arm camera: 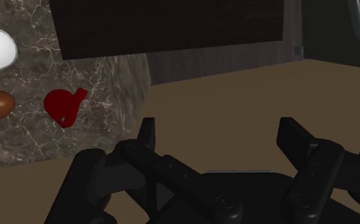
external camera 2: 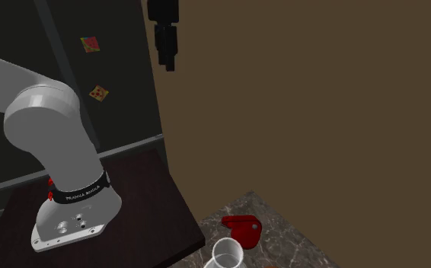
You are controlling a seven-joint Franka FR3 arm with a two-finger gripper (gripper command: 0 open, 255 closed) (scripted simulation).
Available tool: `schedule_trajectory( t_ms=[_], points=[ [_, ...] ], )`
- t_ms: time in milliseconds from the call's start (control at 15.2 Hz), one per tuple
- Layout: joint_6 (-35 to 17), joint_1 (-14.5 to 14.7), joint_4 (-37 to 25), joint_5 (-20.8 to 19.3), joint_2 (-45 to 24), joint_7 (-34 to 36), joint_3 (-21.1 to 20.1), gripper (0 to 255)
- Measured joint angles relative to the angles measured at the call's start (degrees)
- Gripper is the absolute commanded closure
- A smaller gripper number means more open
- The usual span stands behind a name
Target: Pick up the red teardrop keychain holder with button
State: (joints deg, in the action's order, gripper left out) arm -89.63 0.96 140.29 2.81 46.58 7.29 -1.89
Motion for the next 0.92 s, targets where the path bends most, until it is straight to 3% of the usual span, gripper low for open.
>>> schedule_trajectory(
  t_ms=[264,924],
  points=[
    [-3.6,-1.0,2.7,-0.8,-0.8,0.1,0.6,0],
    [-23.3,-7.0,12.4,-6.1,-9.4,-0.8,5.5,0]
  ],
)
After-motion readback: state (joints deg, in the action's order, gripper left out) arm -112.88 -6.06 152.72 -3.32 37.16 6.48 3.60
